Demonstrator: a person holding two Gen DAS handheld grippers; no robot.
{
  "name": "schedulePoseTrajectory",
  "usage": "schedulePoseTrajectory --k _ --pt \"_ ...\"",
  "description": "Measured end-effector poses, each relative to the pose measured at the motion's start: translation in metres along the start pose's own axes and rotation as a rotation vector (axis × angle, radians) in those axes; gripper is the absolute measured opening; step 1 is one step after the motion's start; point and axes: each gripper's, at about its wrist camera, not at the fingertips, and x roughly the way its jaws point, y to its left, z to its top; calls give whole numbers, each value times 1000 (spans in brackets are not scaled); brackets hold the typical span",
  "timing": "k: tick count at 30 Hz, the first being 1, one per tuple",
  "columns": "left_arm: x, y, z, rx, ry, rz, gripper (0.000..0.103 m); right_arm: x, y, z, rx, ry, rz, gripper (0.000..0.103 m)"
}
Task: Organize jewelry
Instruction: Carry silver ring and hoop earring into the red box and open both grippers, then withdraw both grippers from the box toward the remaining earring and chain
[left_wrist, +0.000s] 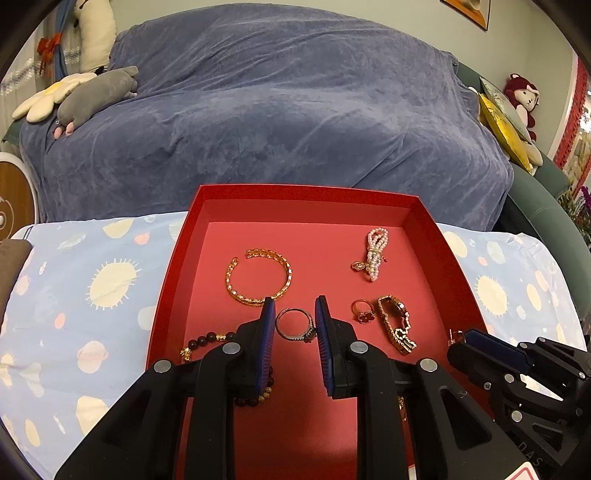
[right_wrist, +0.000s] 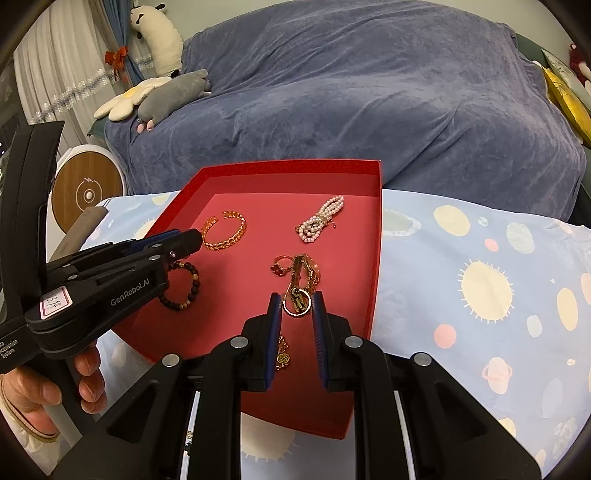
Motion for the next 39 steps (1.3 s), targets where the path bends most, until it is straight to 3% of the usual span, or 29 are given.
schedulePoseTrajectory --k 12,14,15,16,21,25,32,39 --pt "17 -2 -3 -17 30 22 22 13 -2 -2 0 17 -12 17" --pt "17 -2 -4 -20 35 25 33 10 -3 -2 11 4 -17 24" --pt "16 -2 -3 -24 31 37 46 8 -3 -2 13 -2 -22 27" --pt "14 -2 -4 -27 21 43 49 7 -4 -2 13 -9 -25 32" --pt "5 -1 -5 -29 16 48 55 -7 0 -3 10 -26 -22 35" --pt "-7 3 -7 -41 11 48 55 -21 5 -7 10 -37 -19 41" --pt "-51 15 -20 -48 -12 53 55 -51 5 -22 67 -54 13 44" --pt "-100 36 -55 -69 -7 66 65 -82 11 -63 77 -44 14 46"
